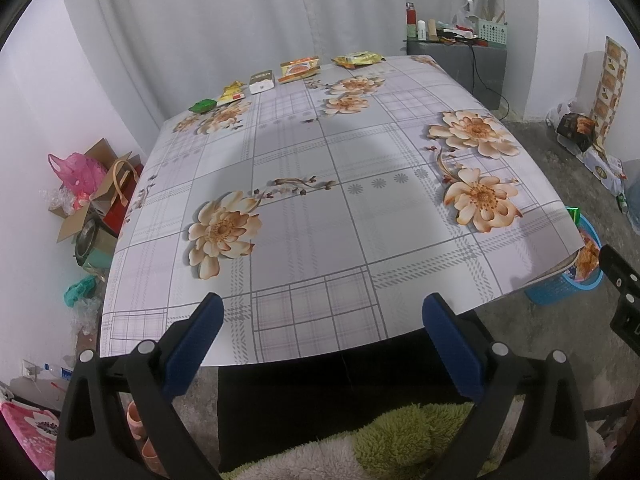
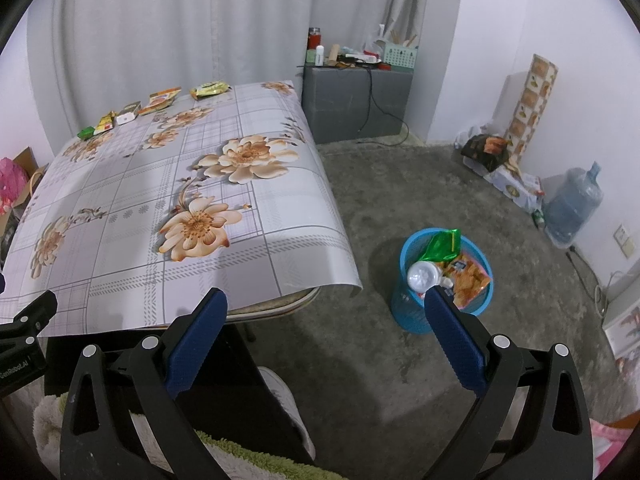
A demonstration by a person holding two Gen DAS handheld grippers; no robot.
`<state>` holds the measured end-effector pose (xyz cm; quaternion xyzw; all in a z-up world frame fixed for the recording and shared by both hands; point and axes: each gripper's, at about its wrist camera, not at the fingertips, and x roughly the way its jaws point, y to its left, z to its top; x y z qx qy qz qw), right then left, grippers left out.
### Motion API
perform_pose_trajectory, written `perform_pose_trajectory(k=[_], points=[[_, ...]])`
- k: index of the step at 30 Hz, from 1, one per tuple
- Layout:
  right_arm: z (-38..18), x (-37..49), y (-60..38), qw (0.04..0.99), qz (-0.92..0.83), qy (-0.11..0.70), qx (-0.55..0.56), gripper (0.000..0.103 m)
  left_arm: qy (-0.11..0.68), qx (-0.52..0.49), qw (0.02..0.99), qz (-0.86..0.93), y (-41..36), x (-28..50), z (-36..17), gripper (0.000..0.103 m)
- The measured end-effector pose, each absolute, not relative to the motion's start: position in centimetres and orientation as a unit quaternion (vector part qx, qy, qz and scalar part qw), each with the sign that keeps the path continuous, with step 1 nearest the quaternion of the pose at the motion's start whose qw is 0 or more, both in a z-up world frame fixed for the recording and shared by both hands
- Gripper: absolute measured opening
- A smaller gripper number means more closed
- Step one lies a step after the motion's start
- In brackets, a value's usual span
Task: Collect trash
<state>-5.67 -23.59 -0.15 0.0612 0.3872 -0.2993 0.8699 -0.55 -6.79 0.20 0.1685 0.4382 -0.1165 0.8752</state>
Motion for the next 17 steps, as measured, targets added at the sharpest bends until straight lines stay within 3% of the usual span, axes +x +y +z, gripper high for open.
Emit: perform_pose_trajectory(k=[17], points=[[-0.16,-5.57,-23.33,0.870,-0.298,0.387,0.061,0.095,0.440,0.168,0.874,-0.117,-6.75,-0.37,0.16,0.097]])
